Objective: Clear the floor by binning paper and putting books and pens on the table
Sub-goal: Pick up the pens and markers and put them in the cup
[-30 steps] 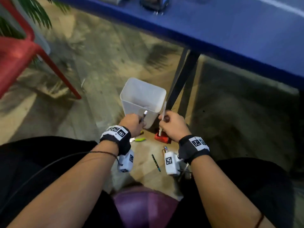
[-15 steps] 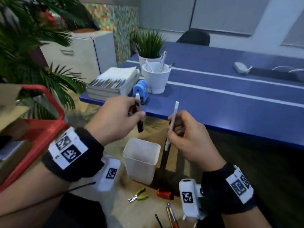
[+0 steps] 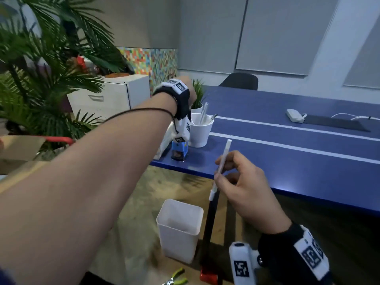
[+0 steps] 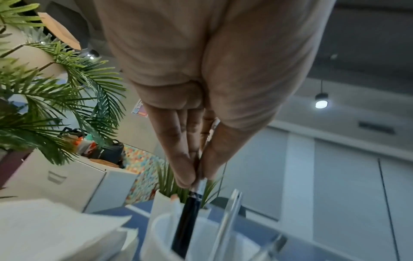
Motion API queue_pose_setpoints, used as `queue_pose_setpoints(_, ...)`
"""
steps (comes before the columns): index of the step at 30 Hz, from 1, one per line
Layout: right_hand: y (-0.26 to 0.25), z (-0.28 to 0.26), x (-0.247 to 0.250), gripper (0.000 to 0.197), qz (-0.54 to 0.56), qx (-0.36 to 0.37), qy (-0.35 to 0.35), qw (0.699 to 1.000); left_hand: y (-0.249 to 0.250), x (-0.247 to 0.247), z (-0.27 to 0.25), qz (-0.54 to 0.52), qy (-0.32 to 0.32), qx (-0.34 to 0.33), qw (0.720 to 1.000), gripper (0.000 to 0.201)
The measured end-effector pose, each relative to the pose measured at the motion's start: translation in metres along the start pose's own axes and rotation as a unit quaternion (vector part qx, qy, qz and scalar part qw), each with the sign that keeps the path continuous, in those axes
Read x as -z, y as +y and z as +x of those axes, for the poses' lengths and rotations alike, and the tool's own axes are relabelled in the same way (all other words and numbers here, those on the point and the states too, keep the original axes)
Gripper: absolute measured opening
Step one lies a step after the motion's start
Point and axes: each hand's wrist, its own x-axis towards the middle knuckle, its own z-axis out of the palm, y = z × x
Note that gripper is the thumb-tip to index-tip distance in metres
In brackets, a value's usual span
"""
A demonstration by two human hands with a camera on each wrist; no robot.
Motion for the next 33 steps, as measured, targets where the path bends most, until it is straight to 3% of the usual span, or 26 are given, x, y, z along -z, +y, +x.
queue_pose_setpoints(3, 0.003, -0.003, 0.007, 0.021, 0.004, -0.011, -0.011, 1.000, 0.009, -0.014, -0.003, 0.036, -0.099, 0.031, 0.994, 0.032)
queue_pose_setpoints(5, 0.005, -0.003, 0.011, 0.021, 0.001, -0.011, -0.015, 1.000, 0.006, -0.030, 0.012, 0.042, -0.107, 0.050, 0.992, 0.040)
queue_pose_setpoints(9, 0.005, 0.013, 0.015, 0.018, -0.028, 0.009, -0.004, 1.000, -0.011, -0.054, 0.045, 0.039, -0.036, 0.059, 0.997, 0.049)
queue_pose_setpoints(12, -0.001, 0.040, 0.017, 0.019, -0.051, 0.042, 0.007, 0.998, -0.016, -0.044, 0.020, -0.007, 0.043, 0.036, 0.998, 0.026)
queue_pose_setpoints(15, -0.009, 0.069, 0.020, 0.028, -0.044, 0.061, 0.001, 0.997, -0.028, -0.033, -0.006, -0.082, 0.099, 0.033, 0.991, 0.020)
queue_pose_setpoints(18, -0.022, 0.099, 0.023, 0.069, -0.041, 0.083, 0.008, 0.996, -0.040, -0.032, -0.052, -0.216, 0.198, 0.017, 0.956, 0.020)
queue_pose_setpoints(20, -0.030, 0.124, 0.024, 0.095, -0.054, 0.097, 0.031, 0.993, -0.047, -0.044, -0.104, -0.311, 0.305, -0.004, 0.900, 0.016)
queue_pose_setpoints(22, -0.034, 0.155, 0.023, 0.095, -0.082, 0.107, 0.044, 0.990, -0.047, -0.079, -0.167, -0.377, 0.355, -0.015, 0.856, 0.008)
queue_pose_setpoints(24, -0.031, 0.188, 0.016, 0.081, -0.120, 0.119, 0.051, 0.984, -0.050, -0.142, -0.224, -0.397, 0.283, 0.006, 0.873, 0.014)
queue_pose_setpoints(26, -0.022, 0.218, 0.003, 0.071, -0.159, 0.127, 0.058, 0.977, -0.057, -0.219, -0.263, -0.363, 0.124, 0.064, 0.921, 0.019)
queue_pose_setpoints(28, -0.012, 0.240, -0.010, 0.061, -0.201, 0.123, 0.073, 0.969, -0.072, -0.295, -0.290, -0.289, -0.053, 0.120, 0.948, 0.019)
queue_pose_setpoints(30, 0.000, 0.255, -0.021, 0.053, -0.240, 0.106, 0.084, 0.961, -0.089, -0.356, -0.310, -0.237, -0.171, 0.156, 0.943, 0.021)
queue_pose_setpoints(33, 0.018, 0.269, -0.035, 0.042, -0.303, 0.060, 0.052, 0.950, -0.114, -0.405, -0.332, -0.215, -0.260, 0.177, 0.924, 0.025)
